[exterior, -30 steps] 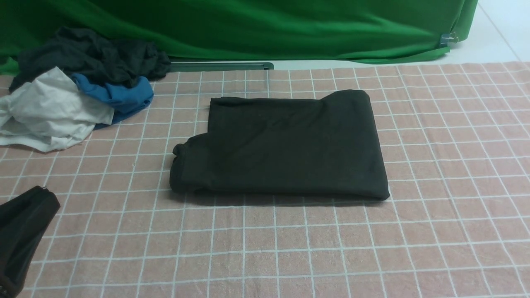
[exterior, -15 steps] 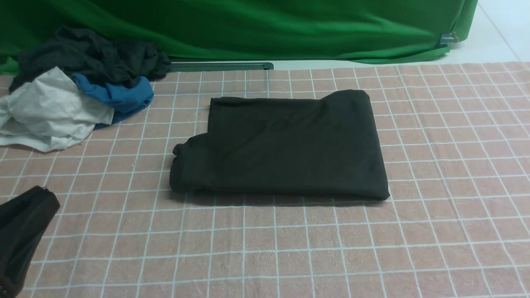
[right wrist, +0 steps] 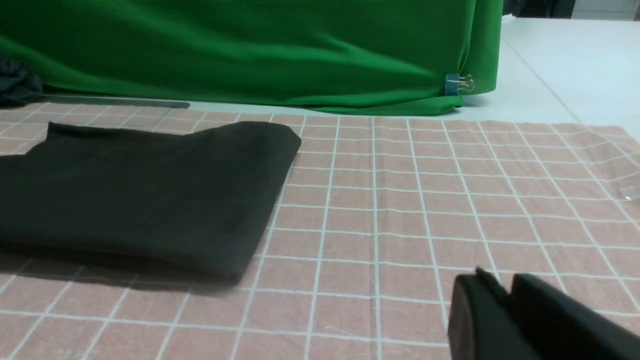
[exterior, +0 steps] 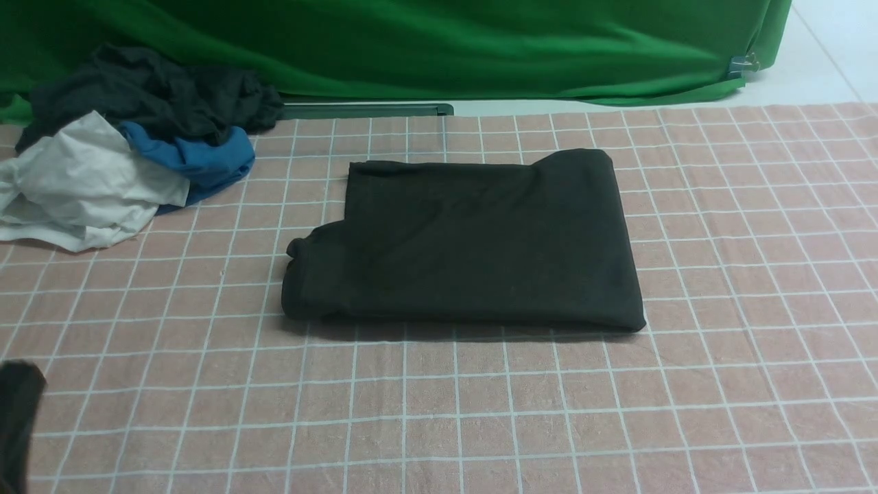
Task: Fold a long-sleeved shirt over a pink coffee tablecloth.
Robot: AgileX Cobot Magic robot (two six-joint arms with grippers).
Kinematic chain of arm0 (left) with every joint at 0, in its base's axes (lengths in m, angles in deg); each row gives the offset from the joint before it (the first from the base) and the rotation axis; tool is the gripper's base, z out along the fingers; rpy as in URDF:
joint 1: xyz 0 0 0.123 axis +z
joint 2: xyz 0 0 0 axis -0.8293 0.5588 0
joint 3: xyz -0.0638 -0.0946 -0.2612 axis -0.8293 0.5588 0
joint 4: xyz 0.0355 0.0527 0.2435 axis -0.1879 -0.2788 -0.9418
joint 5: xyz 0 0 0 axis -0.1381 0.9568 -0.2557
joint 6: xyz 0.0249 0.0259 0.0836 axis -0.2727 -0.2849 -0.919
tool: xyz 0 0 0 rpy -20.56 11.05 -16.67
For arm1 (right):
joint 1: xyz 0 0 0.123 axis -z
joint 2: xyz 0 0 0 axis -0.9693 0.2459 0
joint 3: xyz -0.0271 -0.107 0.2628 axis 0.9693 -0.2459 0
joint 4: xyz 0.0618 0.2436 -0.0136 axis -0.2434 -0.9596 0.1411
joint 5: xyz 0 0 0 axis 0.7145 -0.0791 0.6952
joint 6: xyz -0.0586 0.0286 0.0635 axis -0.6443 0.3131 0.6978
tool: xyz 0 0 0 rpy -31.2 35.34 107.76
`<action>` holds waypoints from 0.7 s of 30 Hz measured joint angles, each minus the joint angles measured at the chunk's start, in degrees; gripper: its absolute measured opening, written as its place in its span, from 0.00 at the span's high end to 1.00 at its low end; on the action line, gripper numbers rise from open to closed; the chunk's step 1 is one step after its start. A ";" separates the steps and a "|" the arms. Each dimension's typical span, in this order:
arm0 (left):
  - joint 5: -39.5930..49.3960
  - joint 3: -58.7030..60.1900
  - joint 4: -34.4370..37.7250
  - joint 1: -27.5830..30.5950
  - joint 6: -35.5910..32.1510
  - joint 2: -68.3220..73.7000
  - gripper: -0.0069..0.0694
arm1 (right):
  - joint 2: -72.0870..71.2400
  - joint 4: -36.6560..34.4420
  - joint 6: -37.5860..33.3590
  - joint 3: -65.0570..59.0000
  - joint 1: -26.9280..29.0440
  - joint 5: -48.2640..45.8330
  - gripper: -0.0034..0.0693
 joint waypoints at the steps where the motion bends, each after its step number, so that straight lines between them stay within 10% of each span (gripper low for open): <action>1: 1.64 1.49 0.88 1.09 0.00 -0.12 0.88 | 0.00 0.00 0.00 0.00 0.00 0.00 0.83; 21: 3.60 2.50 2.71 1.61 -0.68 -0.37 0.88 | 0.00 0.05 0.00 0.00 0.02 0.00 0.79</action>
